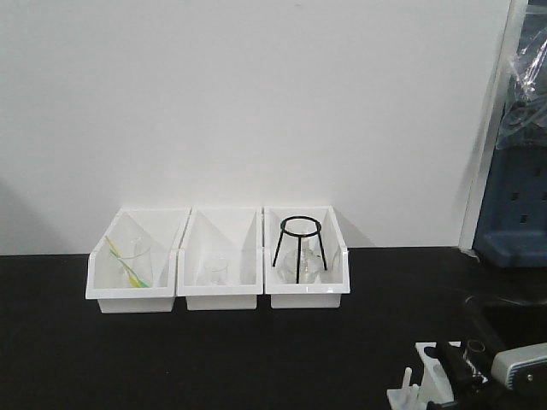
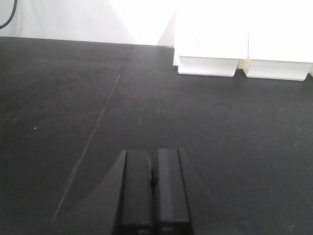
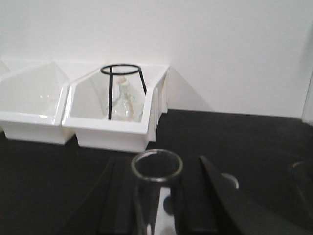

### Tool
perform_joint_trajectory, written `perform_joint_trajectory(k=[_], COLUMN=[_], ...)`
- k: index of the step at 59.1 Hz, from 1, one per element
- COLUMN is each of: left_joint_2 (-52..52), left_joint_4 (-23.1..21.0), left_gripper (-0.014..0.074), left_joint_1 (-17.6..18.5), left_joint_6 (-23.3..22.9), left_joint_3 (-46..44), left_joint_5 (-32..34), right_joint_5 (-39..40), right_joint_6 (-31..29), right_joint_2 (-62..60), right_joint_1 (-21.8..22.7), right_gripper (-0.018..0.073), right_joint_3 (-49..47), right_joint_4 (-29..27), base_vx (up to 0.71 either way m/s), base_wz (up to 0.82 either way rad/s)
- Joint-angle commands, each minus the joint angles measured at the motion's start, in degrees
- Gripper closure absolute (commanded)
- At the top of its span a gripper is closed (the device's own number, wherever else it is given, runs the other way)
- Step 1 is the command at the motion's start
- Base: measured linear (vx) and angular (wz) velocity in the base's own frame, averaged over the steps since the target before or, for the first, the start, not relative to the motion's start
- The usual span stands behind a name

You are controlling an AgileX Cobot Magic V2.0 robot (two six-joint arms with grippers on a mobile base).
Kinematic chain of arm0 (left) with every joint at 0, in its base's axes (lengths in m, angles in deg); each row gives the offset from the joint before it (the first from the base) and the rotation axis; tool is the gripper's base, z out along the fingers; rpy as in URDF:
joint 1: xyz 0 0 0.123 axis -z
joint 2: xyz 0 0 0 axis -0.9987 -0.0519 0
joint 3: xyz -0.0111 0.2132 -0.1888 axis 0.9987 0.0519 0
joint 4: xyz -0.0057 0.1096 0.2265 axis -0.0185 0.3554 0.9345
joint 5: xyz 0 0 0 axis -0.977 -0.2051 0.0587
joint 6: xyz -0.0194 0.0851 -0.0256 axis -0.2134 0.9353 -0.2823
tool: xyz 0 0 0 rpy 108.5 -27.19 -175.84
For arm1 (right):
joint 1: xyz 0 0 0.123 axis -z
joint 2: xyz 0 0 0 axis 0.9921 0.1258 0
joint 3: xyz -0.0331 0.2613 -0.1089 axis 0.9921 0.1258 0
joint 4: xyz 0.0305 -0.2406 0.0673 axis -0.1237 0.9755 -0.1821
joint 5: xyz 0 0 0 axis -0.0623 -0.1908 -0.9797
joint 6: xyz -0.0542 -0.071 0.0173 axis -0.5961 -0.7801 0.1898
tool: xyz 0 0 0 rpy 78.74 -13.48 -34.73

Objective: Flip and reinsert test tube from rack
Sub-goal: 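Lift the glass tube up out of the rack with the right gripper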

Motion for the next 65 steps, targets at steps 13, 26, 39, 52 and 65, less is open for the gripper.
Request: perform_joint_trajectory(k=[13,26,39,52,65], left_joint_2=[0.17,0.17,0.17,0.17,0.17], left_joint_4=[-0.21,-0.21,-0.21,-0.21,-0.21], left_gripper=[0.0603,0.0603,0.0603,0.0603,0.0603], left_joint_1=[0.45,0.45,0.45,0.45,0.45], left_joint_6=[-0.01,-0.01,-0.01,-0.01,-0.01], left_joint_3=[0.11,0.11,0.11,0.11,0.11], left_joint_5=[4.99,4.99,4.99,4.99,4.99], right_joint_5=[-25.39,-47.69,-56.22,-68.71,-64.96], right_joint_6=[5.58,5.29,-19.92,-37.40,-22.10], right_joint_2=[-23.12,-31.03,-32.49,-32.49,-32.68], right_joint_1=[0.15,0.15,0.15,0.15,0.15], right_gripper=[0.0571,0.0571,0.0571,0.0569,0.0568], right_joint_3=[-14.23,-27.38,-28.18,-27.72,-28.00], right_joint_4=[4.51,4.51,27.60,51.62,46.73], base_vx=[0.00,0.00,0.00,0.00,0.00], base_wz=[0.00,0.00,0.00,0.00,0.00])
